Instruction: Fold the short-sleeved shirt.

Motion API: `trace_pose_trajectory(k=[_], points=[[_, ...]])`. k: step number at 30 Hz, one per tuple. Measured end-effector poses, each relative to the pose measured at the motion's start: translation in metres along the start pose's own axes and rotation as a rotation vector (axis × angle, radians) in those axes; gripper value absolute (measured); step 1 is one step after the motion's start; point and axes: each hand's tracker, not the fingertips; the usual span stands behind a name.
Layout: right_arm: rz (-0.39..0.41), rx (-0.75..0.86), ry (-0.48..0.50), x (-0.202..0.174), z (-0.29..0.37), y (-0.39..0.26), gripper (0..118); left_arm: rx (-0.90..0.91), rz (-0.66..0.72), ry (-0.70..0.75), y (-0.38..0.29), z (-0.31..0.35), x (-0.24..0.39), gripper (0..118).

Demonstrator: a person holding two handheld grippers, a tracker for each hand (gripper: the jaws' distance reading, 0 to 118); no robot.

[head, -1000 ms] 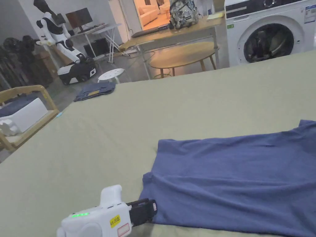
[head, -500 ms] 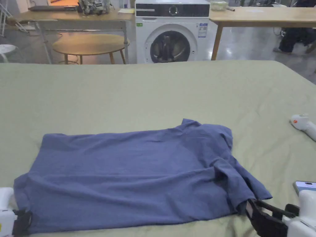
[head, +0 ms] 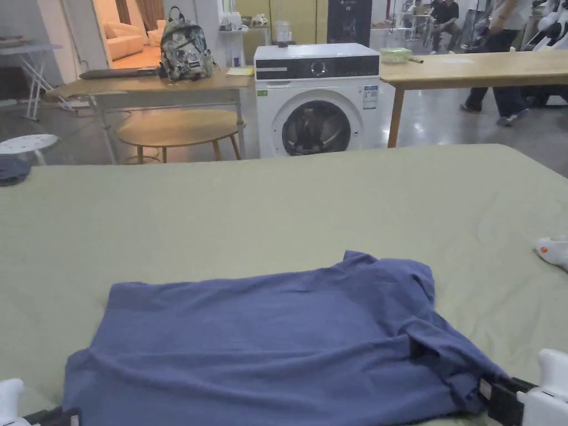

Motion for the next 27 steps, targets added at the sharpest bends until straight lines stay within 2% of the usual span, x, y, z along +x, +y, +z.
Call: trace_pose_trajectory(k=[2, 4, 12, 15, 16, 17, 18, 19, 20, 23, 27], points=[[0.026, 0.050, -0.050, 0.001, 0.021, 0.004, 3, 0.056, 0.029, -0.047, 0.002, 0.025, -0.003, 3], [0.011, 0.060, -0.031, 0.006, 0.042, 0.004, 3, 0.110, 0.033, -0.073, 0.000, 0.051, 0.000, 3], [-0.002, 0.053, -0.062, 0.023, 0.096, -0.025, 3, 0.036, 0.024, -0.042, -0.052, 0.093, -0.025, 3], [0.000, 0.039, -0.049, 0.027, 0.093, -0.034, 3, 0.034, 0.019, -0.038, -0.066, 0.097, -0.037, 3], [0.009, 0.042, -0.037, 0.028, 0.089, -0.038, 5, 0.031, 0.029, -0.056, -0.070, 0.092, -0.042, 6], [0.015, 0.037, -0.039, 0.028, 0.085, -0.039, 13, 0.014, 0.041, -0.063, -0.072, 0.088, -0.043, 19], [0.027, 0.022, -0.048, 0.029, 0.082, -0.040, 32, 0.019, 0.027, -0.041, -0.078, 0.087, -0.045, 42], [0.031, 0.027, -0.051, 0.030, 0.082, -0.043, 57, 0.037, 0.002, -0.020, -0.080, 0.088, -0.044, 76], [0.025, 0.038, -0.049, 0.032, 0.086, -0.044, 62, 0.069, -0.018, -0.015, -0.080, 0.091, -0.042, 78], [0.031, 0.117, -0.038, 0.028, 0.102, -0.038, 62, 0.203, -0.045, -0.069, -0.073, 0.116, -0.023, 76], [0.132, 0.247, 0.032, 0.002, 0.129, -0.018, 62, 0.343, -0.140, -0.040, -0.037, 0.148, 0.020, 76]])
